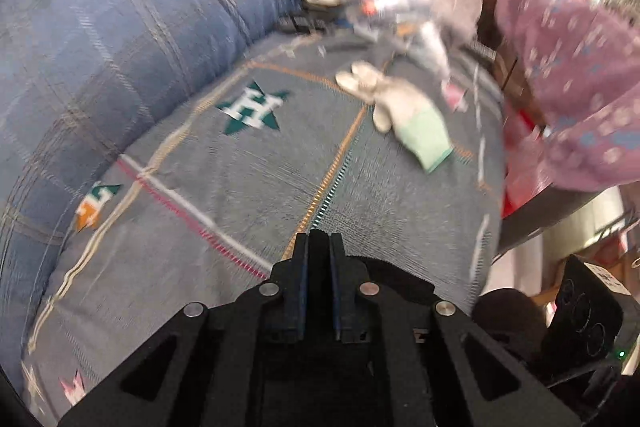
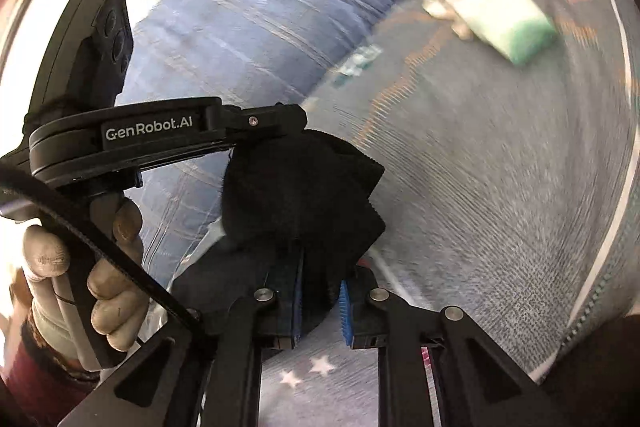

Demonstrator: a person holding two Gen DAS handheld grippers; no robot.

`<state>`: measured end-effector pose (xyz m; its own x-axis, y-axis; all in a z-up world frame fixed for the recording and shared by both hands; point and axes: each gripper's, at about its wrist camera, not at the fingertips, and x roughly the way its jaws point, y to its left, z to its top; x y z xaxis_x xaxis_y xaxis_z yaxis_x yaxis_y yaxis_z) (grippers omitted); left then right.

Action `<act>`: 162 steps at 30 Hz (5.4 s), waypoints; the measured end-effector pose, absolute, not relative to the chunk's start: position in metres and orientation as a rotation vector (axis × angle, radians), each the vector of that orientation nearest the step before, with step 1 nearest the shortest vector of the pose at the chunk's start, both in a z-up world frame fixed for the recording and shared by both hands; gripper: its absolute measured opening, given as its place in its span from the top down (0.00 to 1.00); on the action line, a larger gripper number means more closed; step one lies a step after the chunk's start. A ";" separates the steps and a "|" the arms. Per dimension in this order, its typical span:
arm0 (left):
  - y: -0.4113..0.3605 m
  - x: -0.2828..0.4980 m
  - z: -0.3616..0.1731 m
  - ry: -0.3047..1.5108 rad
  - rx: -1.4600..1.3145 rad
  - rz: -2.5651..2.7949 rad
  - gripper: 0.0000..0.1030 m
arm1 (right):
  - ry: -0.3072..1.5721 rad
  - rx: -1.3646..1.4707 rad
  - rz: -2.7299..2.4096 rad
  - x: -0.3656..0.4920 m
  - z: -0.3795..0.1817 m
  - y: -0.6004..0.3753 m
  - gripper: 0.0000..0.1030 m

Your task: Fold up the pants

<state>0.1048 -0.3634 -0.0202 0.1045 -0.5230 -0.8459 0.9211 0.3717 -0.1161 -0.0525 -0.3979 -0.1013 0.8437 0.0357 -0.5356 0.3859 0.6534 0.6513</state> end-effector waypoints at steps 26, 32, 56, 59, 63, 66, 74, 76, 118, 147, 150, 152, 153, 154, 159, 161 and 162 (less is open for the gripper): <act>0.066 0.173 -0.048 0.922 -0.384 -0.692 0.92 | 0.839 0.126 0.332 0.084 -0.067 -0.083 0.85; 0.087 0.180 -0.089 0.963 -0.469 -0.650 0.91 | 0.908 0.101 0.334 0.094 -0.094 -0.072 0.85; 0.128 0.112 -0.044 0.899 -0.477 -0.421 0.58 | 0.874 0.000 0.537 0.019 -0.063 -0.084 0.52; 0.097 0.114 -0.037 0.906 -0.434 -0.458 0.51 | 0.840 0.122 0.428 0.029 -0.045 -0.138 0.52; 0.057 0.134 -0.050 0.937 -0.437 -0.497 0.51 | 0.803 0.327 0.315 0.069 -0.030 -0.201 0.51; 0.047 0.146 -0.076 1.005 -0.420 -0.424 0.51 | 0.831 0.480 0.321 0.111 -0.042 -0.224 0.48; 0.041 0.141 -0.093 0.983 -0.385 -0.401 0.51 | 0.954 0.572 0.253 0.171 -0.107 -0.229 0.48; 0.038 0.140 -0.092 0.979 -0.360 -0.402 0.51 | 0.938 0.572 0.255 0.165 -0.102 -0.229 0.48; 0.009 -0.079 -0.004 0.665 0.050 -0.050 0.20 | 0.711 0.229 0.006 -0.094 -0.050 -0.174 0.26; 0.005 -0.072 -0.017 0.735 0.046 -0.103 0.20 | 0.792 0.158 -0.019 -0.086 -0.066 -0.161 0.23; 0.005 -0.071 -0.019 0.746 0.043 -0.105 0.20 | 0.801 0.159 -0.019 -0.085 -0.068 -0.162 0.22; 0.006 -0.070 -0.020 0.751 0.038 -0.105 0.20 | 0.807 0.160 -0.018 -0.084 -0.069 -0.162 0.22; 0.007 -0.070 -0.020 0.752 0.036 -0.104 0.20 | 0.808 0.159 -0.017 -0.084 -0.070 -0.162 0.22; 0.007 -0.071 -0.020 0.751 0.035 -0.103 0.20 | 0.809 0.159 -0.017 -0.084 -0.070 -0.163 0.22; 0.007 -0.070 -0.021 0.758 0.034 -0.106 0.20 | 0.814 0.154 -0.013 -0.084 -0.072 -0.160 0.21; 0.008 -0.069 -0.022 0.763 0.034 -0.107 0.20 | 0.819 0.153 -0.013 -0.084 -0.073 -0.157 0.21; 0.008 -0.069 -0.023 0.765 0.032 -0.108 0.20 | 0.821 0.151 -0.011 -0.084 -0.074 -0.157 0.21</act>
<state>-0.0694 0.0083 -0.0228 0.7161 -0.0855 -0.6928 0.1088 0.9940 -0.0102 -0.0841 -0.1569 -0.0738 0.6824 0.0486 -0.7294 0.0685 0.9891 0.1301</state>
